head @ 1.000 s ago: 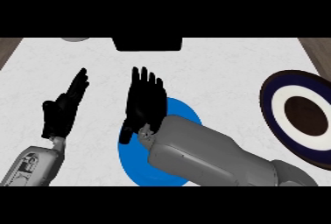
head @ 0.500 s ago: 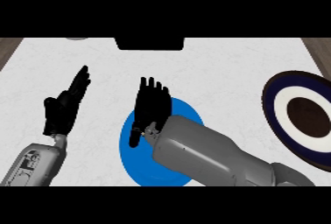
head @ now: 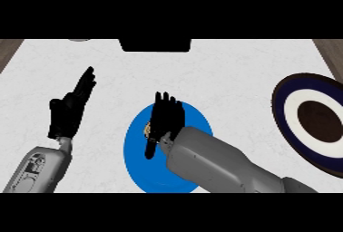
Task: Pick the cupcake from the plate and place it in the plate
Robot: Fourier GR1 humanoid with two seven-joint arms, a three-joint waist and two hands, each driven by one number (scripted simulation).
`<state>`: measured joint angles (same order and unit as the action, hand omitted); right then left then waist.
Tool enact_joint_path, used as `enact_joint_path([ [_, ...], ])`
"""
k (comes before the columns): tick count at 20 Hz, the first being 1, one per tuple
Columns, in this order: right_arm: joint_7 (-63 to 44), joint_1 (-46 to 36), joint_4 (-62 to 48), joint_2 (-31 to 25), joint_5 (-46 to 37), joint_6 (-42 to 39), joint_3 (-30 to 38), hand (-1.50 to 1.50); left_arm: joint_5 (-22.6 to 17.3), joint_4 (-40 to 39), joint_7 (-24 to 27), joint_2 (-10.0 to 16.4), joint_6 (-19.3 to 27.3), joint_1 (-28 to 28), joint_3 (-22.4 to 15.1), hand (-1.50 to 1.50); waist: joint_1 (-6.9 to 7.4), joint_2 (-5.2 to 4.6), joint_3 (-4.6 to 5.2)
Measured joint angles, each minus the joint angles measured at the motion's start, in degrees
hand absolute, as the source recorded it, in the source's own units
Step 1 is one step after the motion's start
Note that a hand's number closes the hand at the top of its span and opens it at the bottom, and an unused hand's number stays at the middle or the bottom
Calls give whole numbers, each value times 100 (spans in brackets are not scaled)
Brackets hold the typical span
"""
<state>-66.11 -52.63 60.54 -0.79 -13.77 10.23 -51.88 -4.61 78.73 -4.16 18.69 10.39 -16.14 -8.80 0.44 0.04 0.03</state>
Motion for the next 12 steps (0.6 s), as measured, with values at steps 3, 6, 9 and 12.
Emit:
enact_joint_path([
  [3, 27, 119, -33, 3, -40, -23, 14, -150, -32, 70, -66, 48, -96, -6, 89, 0, 0, 3, -1],
  [6, 79, 189, -154, 8, -40, -36, 30, -150, 13, 101, -90, 24, -127, -3, 109, 0, 8, 0, -1],
  [9, 194, 221, -293, 15, -125, 13, -29, 150, 82, 193, -197, -43, -125, -22, 107, 0, 19, -3, -2],
  [12, 249, 190, -400, 15, -297, 84, -124, 150, 131, 241, -256, -100, -137, -24, 123, 0, 29, -4, -2],
])
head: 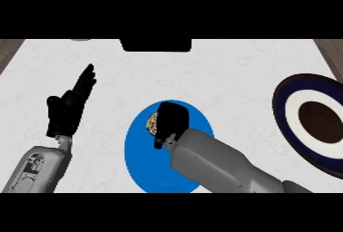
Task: Pick the cupcake from the plate and place it in the plate
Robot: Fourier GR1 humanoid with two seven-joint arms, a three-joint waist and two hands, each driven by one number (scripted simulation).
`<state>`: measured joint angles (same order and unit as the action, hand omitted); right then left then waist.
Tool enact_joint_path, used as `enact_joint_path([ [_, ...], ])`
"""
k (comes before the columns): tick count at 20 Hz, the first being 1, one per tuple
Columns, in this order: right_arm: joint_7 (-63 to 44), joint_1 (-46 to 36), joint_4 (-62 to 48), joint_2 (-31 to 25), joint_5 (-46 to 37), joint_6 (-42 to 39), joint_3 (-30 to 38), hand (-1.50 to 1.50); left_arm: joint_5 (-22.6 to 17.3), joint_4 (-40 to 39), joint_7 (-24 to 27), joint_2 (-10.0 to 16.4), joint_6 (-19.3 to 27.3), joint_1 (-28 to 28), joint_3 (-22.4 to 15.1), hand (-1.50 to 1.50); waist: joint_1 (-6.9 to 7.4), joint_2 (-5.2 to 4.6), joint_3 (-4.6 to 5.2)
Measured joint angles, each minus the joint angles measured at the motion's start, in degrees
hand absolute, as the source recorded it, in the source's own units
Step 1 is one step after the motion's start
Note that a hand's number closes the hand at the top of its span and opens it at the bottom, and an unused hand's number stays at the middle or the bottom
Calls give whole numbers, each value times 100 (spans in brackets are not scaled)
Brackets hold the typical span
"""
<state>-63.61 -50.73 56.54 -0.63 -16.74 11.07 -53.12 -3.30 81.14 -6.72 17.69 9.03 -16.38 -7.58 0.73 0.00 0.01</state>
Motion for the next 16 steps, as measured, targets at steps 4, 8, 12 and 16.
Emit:
enact_joint_path([
  [4, 113, 18, -157, 6, -248, 55, 95, 150, 40, -48, 190, -34, -82, 152, 81, 0, -10, 4, -1],
  [8, 132, 127, -32, 1, -549, 139, 55, 150, 155, -154, 152, -107, -72, 58, 130, 0, -32, 10, -2],
  [12, 523, 424, 378, -636, -771, 234, 213, 150, 142, -87, 93, -92, -78, 122, 222, 0, -163, 36, -5],
  [16, 1545, 1036, 660, -1958, -540, 243, 450, 150, 120, -91, 105, -30, 24, 255, 382, 0, -598, 52, -47],
])
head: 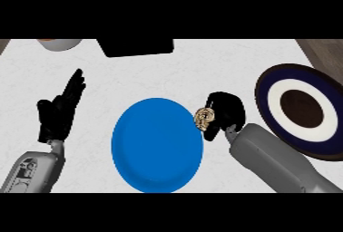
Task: Pick the cupcake from the plate and place it in the plate
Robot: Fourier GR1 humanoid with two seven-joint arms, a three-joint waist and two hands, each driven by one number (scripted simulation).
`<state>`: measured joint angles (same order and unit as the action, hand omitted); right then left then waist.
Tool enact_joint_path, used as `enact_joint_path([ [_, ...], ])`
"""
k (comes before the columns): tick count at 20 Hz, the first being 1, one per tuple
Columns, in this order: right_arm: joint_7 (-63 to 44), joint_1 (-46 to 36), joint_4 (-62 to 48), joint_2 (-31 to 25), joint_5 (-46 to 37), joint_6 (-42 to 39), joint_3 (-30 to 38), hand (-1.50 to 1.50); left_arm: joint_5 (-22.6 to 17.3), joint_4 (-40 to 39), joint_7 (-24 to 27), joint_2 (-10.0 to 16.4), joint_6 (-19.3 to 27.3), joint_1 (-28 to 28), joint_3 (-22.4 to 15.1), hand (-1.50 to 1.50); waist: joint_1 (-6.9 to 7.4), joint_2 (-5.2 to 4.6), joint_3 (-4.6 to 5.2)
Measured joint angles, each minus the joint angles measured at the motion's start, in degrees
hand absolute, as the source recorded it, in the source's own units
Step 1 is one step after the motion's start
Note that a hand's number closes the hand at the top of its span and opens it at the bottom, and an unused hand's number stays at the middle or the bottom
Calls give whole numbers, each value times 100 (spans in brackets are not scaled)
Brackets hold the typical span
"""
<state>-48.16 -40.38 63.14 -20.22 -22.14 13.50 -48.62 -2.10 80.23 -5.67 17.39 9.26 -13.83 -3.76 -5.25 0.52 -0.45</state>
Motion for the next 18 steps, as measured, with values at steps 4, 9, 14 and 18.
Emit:
enact_joint_path([
  [4, 1073, 308, 161, -1126, 239, 128, 419, 150, -34, 0, -4, 57, 78, 136, 144, 0, -286, 36, -36],
  [9, 2592, 504, 418, -2253, 743, 403, 1221, 150, -75, 2, 33, 94, 133, 318, 270, 0, -449, 69, -62],
  [14, 4251, 751, 617, -3028, 1561, 305, 2051, 150, -93, 72, 84, 124, 129, 426, 309, 0, -435, 64, -74],
  [18, 5553, 1042, 551, -3491, 2452, -279, 2716, 150, -104, 136, 142, 105, 99, 452, 286, 0, -339, 17, -61],
])
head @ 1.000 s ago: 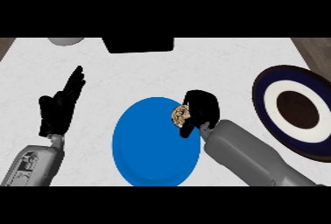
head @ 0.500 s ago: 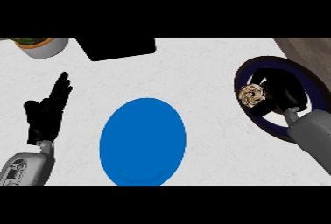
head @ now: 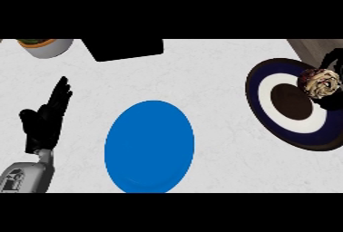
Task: Pick the cupcake from the plate and place it in the plate
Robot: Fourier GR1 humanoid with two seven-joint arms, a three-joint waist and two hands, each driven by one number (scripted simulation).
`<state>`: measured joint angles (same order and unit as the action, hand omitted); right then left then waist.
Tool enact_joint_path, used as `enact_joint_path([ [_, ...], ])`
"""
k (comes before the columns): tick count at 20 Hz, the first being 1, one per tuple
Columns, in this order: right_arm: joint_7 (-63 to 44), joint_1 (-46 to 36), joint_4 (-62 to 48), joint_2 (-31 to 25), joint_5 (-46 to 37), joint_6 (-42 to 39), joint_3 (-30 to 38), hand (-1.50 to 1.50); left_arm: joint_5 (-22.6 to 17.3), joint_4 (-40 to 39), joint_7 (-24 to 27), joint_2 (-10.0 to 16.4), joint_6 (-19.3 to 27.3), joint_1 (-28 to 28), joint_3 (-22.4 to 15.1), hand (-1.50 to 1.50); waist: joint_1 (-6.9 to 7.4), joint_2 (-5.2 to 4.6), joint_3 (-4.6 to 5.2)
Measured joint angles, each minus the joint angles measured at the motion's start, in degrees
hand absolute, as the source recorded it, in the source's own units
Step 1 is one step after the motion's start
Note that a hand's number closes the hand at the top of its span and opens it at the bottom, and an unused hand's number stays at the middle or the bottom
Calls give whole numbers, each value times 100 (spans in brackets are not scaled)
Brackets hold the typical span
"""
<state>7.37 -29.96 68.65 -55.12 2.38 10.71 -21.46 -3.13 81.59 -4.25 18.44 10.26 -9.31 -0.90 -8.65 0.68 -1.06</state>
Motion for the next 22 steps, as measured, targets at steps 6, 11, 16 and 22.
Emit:
enact_joint_path([
  [6, 1891, 608, -827, -709, 1153, -1570, 866, 150, -2, 114, -68, 13, -156, -135, -123, 0, 368, -72, 42],
  [11, 3219, 693, -2033, -970, 1329, -2781, 1219, 150, 118, 51, -51, -130, -242, -372, -351, 0, 748, -117, 71],
  [16, 3795, 317, -2853, -662, 550, -2798, 1024, 150, 182, 24, -119, -201, -339, -527, -412, 0, 938, -115, 90],
  [22, 3730, -103, -3390, -79, -378, -2380, 664, -150, 270, -203, 8, -308, -396, -612, -404, 0, 979, -110, 98],
])
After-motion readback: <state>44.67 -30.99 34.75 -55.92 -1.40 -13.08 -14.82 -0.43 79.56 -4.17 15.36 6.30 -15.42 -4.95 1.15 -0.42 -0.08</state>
